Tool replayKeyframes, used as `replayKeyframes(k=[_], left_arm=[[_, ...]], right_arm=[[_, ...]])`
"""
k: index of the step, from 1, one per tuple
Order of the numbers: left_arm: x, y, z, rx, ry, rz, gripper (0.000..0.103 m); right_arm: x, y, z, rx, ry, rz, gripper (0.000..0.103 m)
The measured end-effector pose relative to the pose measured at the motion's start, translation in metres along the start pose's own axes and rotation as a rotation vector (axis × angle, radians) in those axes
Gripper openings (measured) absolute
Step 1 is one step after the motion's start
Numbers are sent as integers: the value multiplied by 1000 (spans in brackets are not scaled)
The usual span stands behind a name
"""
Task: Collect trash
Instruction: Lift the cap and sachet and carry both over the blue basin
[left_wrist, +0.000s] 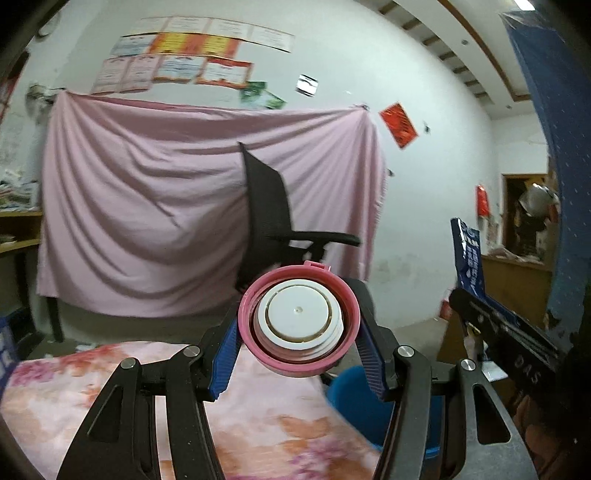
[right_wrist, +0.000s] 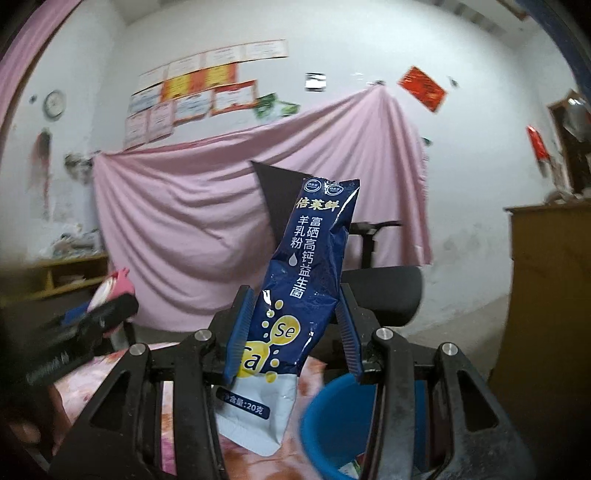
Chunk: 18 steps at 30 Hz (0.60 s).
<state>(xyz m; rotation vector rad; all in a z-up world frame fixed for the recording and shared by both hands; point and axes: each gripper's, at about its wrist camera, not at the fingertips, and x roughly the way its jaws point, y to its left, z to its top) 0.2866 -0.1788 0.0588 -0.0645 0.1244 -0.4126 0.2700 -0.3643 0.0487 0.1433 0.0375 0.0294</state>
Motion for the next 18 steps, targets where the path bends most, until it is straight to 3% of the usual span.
replayKeyframes(k=[4, 9, 18], left_arm=[[31, -19, 0, -2, 71, -48, 52], [70, -32, -9, -45, 196, -93, 52], [130, -35, -24, -172, 429, -116, 52]], right_arm=[[3, -23, 2, 33, 23, -54, 72], [17, -49, -5, 61, 114, -127, 72], [39, -96, -23, 171, 247, -201, 72]])
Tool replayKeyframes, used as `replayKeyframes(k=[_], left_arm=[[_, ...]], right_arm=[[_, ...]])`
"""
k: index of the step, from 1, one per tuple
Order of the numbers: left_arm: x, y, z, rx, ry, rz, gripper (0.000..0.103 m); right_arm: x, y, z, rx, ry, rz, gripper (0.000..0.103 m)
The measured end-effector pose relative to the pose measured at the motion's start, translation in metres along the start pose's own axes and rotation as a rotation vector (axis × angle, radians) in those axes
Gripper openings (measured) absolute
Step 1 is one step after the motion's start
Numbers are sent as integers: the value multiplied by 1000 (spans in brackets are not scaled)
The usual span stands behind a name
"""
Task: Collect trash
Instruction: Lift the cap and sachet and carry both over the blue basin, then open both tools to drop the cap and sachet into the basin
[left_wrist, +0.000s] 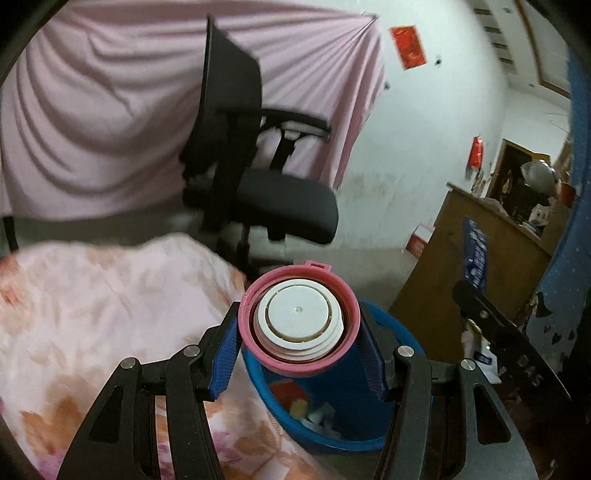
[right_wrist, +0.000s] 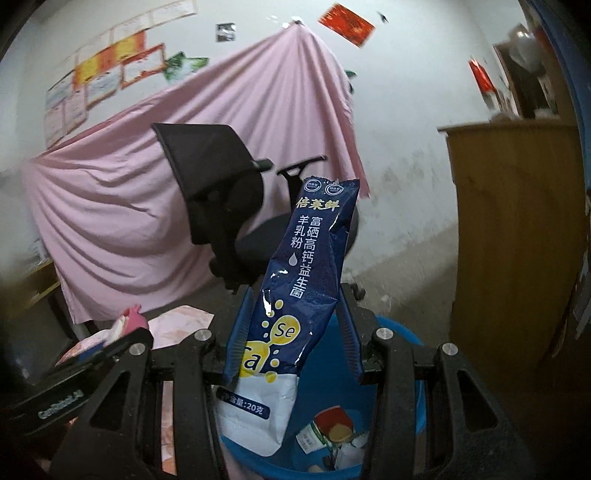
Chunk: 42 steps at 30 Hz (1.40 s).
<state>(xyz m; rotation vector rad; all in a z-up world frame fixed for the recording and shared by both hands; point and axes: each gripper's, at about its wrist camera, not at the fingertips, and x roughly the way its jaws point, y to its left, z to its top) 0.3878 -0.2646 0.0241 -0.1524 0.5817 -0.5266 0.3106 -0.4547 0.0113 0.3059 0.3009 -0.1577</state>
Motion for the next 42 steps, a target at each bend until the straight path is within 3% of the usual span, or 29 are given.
replayKeyframes(k=[5, 11, 16, 26, 32, 42], left_arm=[[32, -2, -4, -36, 131, 8, 52], [51, -12, -11, -18, 214, 0, 52], [56, -21, -16, 32, 243, 9, 52], [67, -5, -21, -29, 312, 2, 54], [57, -5, -17, -24, 296, 4, 54], [17, 2, -4, 32, 174, 80, 55]], right_arm=[[9, -20, -2, 62, 53, -23, 72], [27, -31, -6, 96, 151, -18, 72], [42, -34, -10, 115, 234, -4, 72], [48, -33, -17, 105, 298, 21, 74], [51, -33, -17, 107, 307, 35, 74], [46, -20, -13, 75, 278, 33, 77]])
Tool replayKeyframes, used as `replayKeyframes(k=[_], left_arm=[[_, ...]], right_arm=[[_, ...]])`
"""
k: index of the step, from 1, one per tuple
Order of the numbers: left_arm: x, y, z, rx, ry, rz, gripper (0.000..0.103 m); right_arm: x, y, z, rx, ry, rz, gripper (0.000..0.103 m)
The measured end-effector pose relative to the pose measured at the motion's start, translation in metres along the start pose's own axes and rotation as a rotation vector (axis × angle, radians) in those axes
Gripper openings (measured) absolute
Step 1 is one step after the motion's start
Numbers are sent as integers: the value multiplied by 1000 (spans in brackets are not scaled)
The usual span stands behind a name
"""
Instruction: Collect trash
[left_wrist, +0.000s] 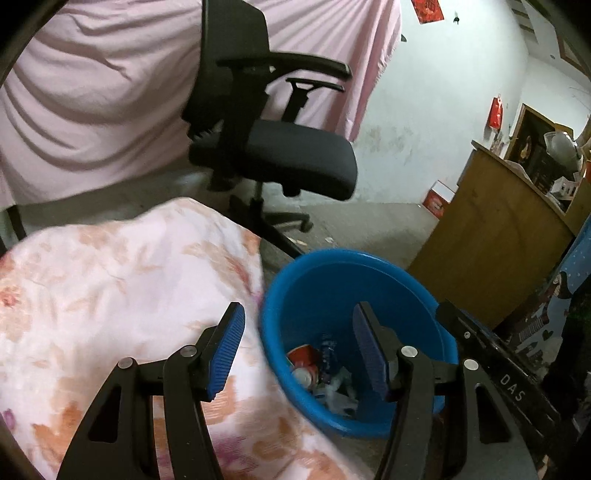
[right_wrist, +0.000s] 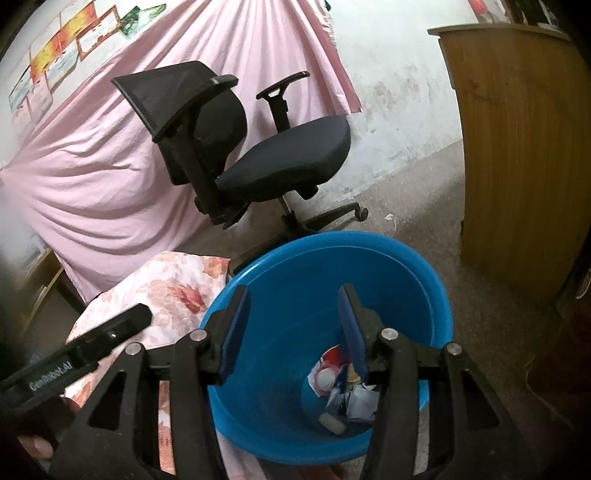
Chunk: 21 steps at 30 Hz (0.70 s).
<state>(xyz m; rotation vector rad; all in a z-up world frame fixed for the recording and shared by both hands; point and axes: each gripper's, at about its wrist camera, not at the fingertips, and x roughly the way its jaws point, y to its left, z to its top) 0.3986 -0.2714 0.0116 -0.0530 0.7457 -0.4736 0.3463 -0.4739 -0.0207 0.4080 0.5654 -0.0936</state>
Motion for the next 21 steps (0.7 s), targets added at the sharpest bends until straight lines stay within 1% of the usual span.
replayKeyframes(k=[4, 8, 11, 15, 16, 17, 19, 21], left_arm=[[-21, 12, 4, -2, -34, 34, 55], [-45, 22, 3, -2, -78, 68, 60], [-66, 31, 0, 0, -113, 94, 60], [-92, 42, -7, -9, -145, 120, 62], [-101, 45, -11, -17, -156, 124, 69], [-108, 48, -15, -25, -169, 128, 80], [-125, 54, -23, -42, -219, 138, 84], [-139, 58, -29, -44, -249, 134, 85]], right_arm=[[-5, 11, -2, -23, -29, 9, 79], [-14, 27, -4, -58, -66, 21, 81], [-23, 38, -4, -81, -94, 35, 83], [-43, 52, -8, -108, -148, 49, 90], [-49, 55, -10, -109, -163, 51, 94], [-52, 57, -11, -109, -169, 52, 95], [-63, 63, -15, -111, -191, 63, 101], [-73, 67, -19, -118, -214, 60, 103]])
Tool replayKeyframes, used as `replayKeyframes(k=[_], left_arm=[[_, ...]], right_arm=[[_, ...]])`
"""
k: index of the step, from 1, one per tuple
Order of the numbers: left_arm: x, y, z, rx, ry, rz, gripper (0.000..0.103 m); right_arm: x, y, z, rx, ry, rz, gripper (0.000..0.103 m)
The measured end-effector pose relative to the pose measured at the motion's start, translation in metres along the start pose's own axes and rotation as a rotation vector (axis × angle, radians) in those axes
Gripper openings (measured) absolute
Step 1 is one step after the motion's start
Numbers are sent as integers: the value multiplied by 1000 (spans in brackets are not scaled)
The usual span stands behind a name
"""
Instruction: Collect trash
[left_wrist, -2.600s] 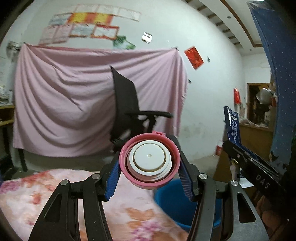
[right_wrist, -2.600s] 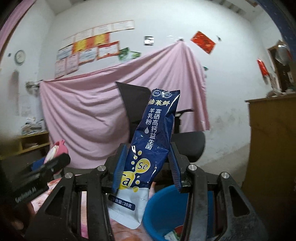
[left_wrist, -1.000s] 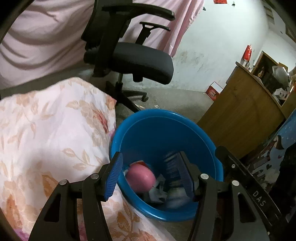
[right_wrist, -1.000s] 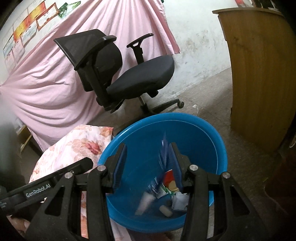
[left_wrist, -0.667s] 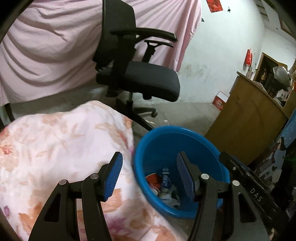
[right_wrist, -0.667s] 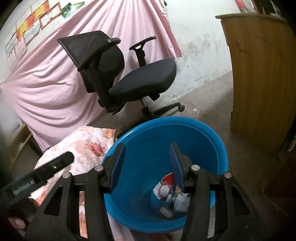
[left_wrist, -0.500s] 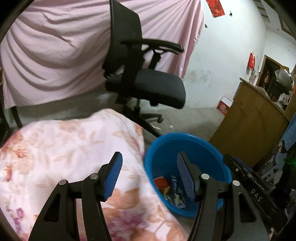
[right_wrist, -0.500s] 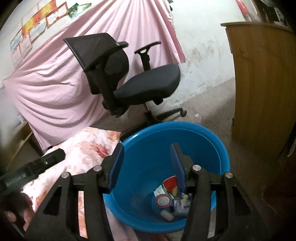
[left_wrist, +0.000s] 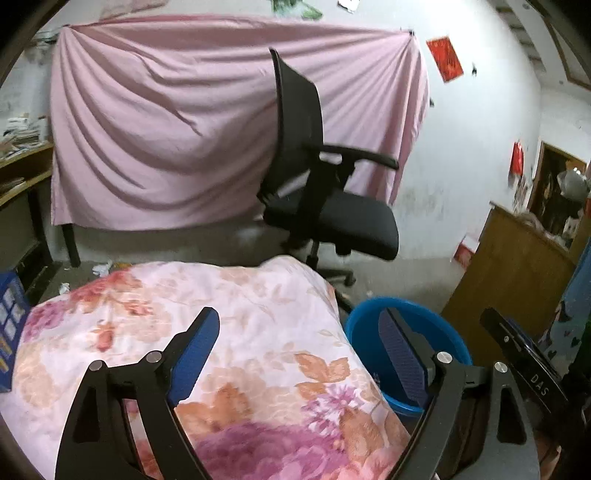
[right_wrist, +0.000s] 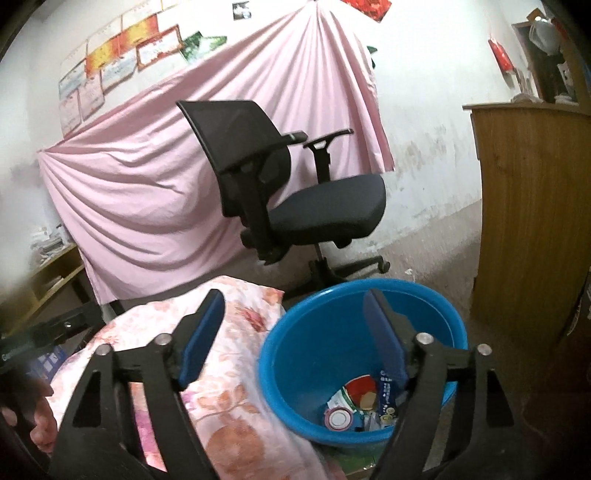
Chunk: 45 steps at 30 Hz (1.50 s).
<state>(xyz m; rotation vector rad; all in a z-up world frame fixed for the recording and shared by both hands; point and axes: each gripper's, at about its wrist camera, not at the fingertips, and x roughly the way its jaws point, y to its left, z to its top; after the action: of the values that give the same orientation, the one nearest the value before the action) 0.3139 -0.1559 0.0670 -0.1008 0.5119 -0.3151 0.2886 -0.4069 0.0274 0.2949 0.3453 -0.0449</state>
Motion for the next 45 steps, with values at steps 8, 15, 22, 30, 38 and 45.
replayKeyframes(k=[8, 15, 22, 30, 38, 45], left_arm=[[-62, 21, -17, 14, -136, 34, 101], [-107, 30, -43, 18, -196, 75, 101], [-151, 37, -84, 27, -224, 82, 101], [-203, 46, -121, 42, -242, 90, 101], [-245, 59, -160, 66, -245, 114, 101], [-269, 72, -177, 44, -255, 137, 101]], right_arm=[[-48, 18, -6, -47, -134, 5, 103], [-94, 33, -25, -83, -194, 14, 103], [-148, 55, -59, -145, -195, 21, 103], [-213, 80, -91, -180, -244, 1, 103], [-249, 100, -115, -181, -222, -9, 103], [-271, 117, -141, -210, -220, -1, 103]])
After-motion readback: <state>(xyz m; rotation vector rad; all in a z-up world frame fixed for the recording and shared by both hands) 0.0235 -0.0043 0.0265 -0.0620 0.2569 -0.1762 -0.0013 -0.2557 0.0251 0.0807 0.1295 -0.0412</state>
